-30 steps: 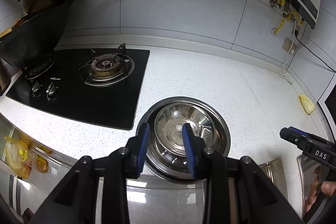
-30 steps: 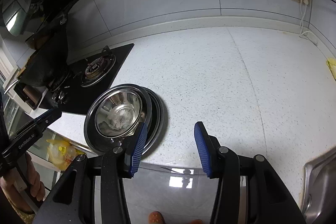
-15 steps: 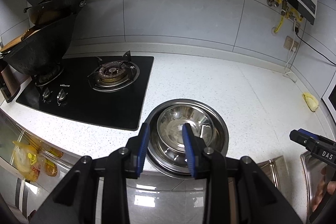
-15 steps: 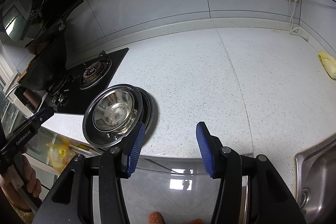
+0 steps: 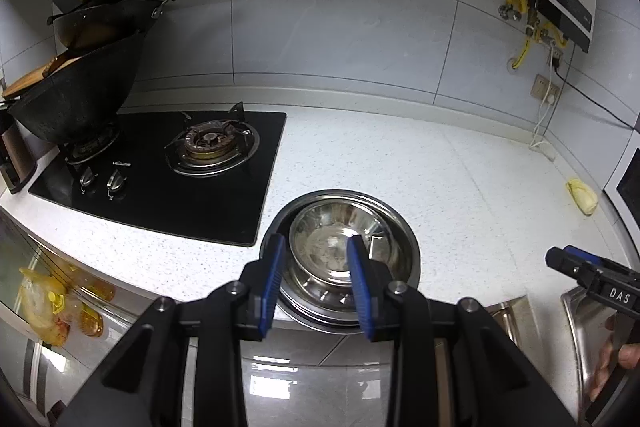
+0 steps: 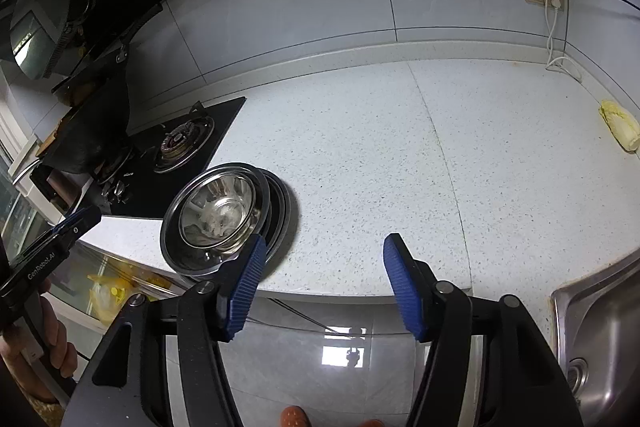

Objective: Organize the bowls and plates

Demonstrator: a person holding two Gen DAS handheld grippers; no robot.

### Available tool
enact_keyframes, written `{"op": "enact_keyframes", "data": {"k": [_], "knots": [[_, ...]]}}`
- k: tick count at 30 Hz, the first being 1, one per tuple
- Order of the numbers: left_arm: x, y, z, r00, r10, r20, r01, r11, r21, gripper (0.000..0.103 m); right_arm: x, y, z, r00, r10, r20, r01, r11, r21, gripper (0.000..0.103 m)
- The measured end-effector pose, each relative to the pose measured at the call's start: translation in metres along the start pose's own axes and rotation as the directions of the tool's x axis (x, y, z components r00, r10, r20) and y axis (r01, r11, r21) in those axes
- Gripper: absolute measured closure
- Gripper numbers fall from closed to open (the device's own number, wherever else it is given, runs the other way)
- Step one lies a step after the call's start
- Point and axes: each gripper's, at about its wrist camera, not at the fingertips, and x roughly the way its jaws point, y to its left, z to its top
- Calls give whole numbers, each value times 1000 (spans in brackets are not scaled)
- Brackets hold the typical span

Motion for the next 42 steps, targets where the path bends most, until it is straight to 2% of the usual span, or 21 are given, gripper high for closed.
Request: {"op": "enact_keyframes", "data": {"k": [4,9,14,15,16,17,19,24,27,42], "knots": [[-4,0,-1,1000,1,14,-1,1000,2,72,-3,1,0,1000,-4,10,4,1000,-4,31],[-10,0,-2,999,-3,38,3,1000,-5,72,-6,0,-1,1000,-3,16,3,1000,-3,26],[-13,-4,-3,1000,-2,28,1,1000,26,72,-8,0,-3,1000,9,20,-9,1000,-7,11],[-14,-5,-3,1000,2,28,-3,999,33,66,-8,1,-3,1000,13,19,-13,1000,-9,11],[-14,-7,-4,1000,9,24,-10,999,42,53,-9,1,-4,1000,14,19,-14,1000,-10,11],[-14,-8,-4,1000,7,25,-8,999,49,48,-9,2,-4,1000,15,20,-15,1000,-11,10],[-16,-9,-4,999,7,38,-8,999,49,47,-9,2,-4,1000,16,22,-16,1000,-12,7],[-18,-9,-3,999,17,40,-19,999,46,44,-9,2,-3,999,16,29,-15,1000,-13,6],[-16,-10,-3,999,21,29,-23,998,51,43,-10,1,-2,999,23,33,-22,1000,-14,1],[-11,-6,-2,999,31,16,-31,999,42,42,-8,-1,0,999,19,37,-18,1000,-15,1]]}}
